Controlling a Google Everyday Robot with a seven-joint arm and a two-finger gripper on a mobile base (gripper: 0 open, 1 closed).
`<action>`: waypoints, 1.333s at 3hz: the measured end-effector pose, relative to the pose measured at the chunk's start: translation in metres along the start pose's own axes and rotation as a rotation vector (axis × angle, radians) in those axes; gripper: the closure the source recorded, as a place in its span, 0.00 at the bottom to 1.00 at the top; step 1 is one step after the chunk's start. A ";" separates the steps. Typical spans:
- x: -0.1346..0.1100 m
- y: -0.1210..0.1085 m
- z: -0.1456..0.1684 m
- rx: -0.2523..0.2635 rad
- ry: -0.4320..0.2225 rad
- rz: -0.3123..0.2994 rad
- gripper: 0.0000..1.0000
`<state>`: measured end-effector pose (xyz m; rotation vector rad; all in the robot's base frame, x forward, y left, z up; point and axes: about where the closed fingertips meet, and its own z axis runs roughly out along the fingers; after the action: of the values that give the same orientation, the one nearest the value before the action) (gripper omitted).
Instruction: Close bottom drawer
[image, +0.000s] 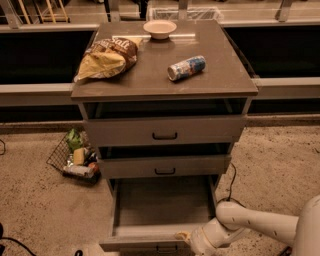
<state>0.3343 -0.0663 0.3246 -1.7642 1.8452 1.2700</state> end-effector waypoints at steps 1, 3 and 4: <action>0.047 -0.008 0.015 -0.014 -0.048 0.029 0.18; 0.110 -0.026 0.032 0.010 -0.015 0.132 0.64; 0.133 -0.051 0.026 0.091 0.057 0.178 0.87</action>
Offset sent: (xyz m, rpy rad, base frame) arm -0.0142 -0.0556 -0.1266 -0.0178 0.1218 -0.0872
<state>0.3442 -0.1268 0.1937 -1.6359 2.0970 1.1858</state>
